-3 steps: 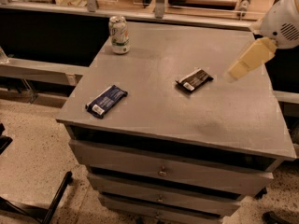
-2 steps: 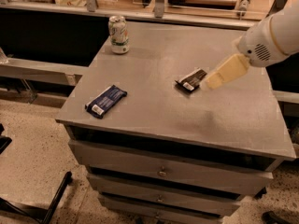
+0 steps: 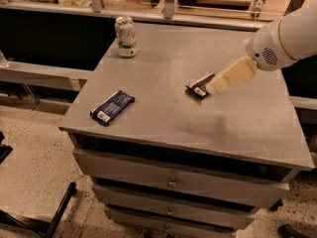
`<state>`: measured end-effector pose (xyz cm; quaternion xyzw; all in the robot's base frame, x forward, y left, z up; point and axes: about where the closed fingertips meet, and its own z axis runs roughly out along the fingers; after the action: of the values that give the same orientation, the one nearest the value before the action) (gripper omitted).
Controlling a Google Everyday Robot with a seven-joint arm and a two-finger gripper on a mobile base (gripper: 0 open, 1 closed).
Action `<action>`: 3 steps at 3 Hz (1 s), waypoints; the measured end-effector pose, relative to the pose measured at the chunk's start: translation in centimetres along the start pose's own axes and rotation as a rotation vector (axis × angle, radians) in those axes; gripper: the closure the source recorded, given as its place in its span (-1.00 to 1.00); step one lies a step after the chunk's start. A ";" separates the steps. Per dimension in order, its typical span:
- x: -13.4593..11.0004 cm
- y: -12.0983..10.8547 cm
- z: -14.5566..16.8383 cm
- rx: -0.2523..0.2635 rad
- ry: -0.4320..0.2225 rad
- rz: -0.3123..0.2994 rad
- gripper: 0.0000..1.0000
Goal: Pick rxbar chocolate
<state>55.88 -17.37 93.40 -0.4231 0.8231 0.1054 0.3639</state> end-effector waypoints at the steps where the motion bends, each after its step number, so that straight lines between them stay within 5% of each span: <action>1: 0.7 -1.7 0.9 0.066 0.020 0.017 -1.00; 2: 2.3 -4.9 3.6 0.151 0.019 0.055 -1.00; 3: 2.9 -6.1 5.1 0.177 0.013 0.082 -1.00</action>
Offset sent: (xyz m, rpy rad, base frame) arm 0.0745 -0.0481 -0.0550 -0.0561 -0.0889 -0.2206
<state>62.12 -20.51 88.59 -0.3558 0.8483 0.0444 0.3897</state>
